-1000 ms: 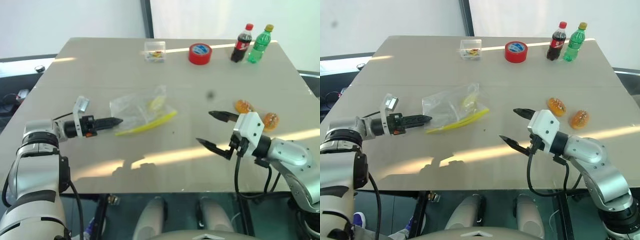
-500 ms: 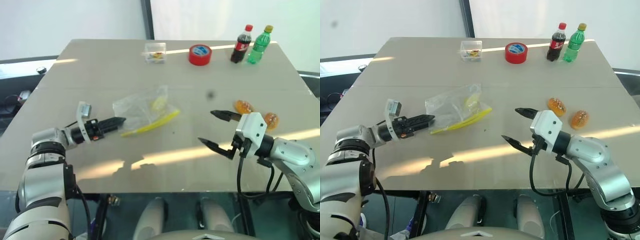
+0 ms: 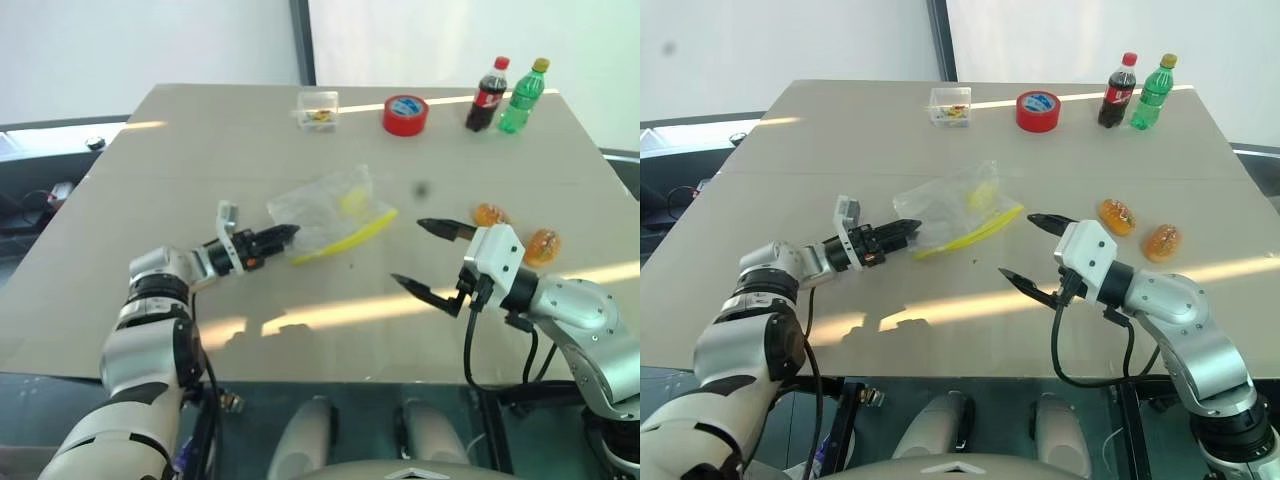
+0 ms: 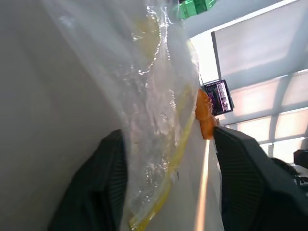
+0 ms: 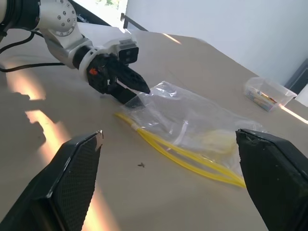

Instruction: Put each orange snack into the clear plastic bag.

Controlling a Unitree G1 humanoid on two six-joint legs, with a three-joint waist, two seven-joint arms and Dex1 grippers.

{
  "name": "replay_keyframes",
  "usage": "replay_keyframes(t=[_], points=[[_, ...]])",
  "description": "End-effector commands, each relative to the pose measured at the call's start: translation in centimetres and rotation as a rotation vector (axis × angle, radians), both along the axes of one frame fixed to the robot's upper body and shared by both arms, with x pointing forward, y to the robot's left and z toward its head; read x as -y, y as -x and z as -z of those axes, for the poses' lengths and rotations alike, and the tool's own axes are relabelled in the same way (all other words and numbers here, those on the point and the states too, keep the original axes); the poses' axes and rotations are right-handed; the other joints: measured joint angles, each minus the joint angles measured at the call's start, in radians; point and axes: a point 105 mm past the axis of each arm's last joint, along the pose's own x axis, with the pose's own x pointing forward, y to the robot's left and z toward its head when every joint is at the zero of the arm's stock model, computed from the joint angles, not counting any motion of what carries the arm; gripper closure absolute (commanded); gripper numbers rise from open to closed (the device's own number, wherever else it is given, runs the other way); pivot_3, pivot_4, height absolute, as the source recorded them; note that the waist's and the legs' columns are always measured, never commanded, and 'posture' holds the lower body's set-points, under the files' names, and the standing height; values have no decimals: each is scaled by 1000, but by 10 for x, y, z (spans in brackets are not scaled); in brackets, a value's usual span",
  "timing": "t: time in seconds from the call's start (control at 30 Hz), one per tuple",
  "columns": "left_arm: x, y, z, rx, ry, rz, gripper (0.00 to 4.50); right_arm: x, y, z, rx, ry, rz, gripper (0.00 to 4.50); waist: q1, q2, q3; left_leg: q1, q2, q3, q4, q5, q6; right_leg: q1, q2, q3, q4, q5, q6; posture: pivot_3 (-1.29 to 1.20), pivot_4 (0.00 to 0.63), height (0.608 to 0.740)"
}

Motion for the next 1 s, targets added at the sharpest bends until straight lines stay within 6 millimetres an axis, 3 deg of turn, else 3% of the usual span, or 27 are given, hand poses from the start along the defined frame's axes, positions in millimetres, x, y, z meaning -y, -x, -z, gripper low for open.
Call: replay_keyframes(t=[0.03, 0.13, 0.17, 0.33, 0.57, 0.77, 1.0], points=[[16, 10, 21, -132, 42, 23, 2975, -1, 2, -9, 51, -14, -1, 0, 1, 1, -1, 0, 0, 0, 0, 0, 0, 0, 0, 0, 0, 0, 0, 0, 150, 740], [29, 12, 15, -162, 112, 44, 4221, -2, 1, -8, 56, -11, 3, 0, 5, 5, -4, 0, 0, -1, 0, 0, 0, 0, -1, 0, 0, 0, 0, 0, 150, 740], [31, 12, 13, -168, 126, 37, 4366, -3, 0, -7, 58, -9, 4, 0, 6, 6, -5, 0, 0, -1, 0, 0, 0, 1, -1, 0, 0, 0, 0, 0, 150, 740], [39, 12, -14, -146, 221, 55, 4366, -5, -5, -4, 122, 42, 52, 0, 6, 6, -5, -1, 0, -1, 0, 0, 0, 0, -1, 0, -1, 0, 0, 0, 150, 740], [48, 23, -75, -58, 335, 134, 4366, -10, -39, 21, 343, 311, 207, 0, -18, -2, 0, -5, 0, 0, 0, 0, -1, -5, 0, 1, 0, 0, 0, 0, 150, 740], [53, 27, -91, 3, 347, 148, 4366, -12, -77, 26, 573, 445, 366, 0, -26, -3, 0, -6, 1, 1, 0, 3, -6, -8, -1, 3, 0, 0, 0, 0, 150, 740], [52, 34, -104, 44, 363, 166, 4366, -19, -102, 24, 640, 435, 432, 0, -25, -3, 1, -9, 1, 1, -2, 4, -7, -12, -1, 4, 0, 0, 0, 0, 150, 740]])
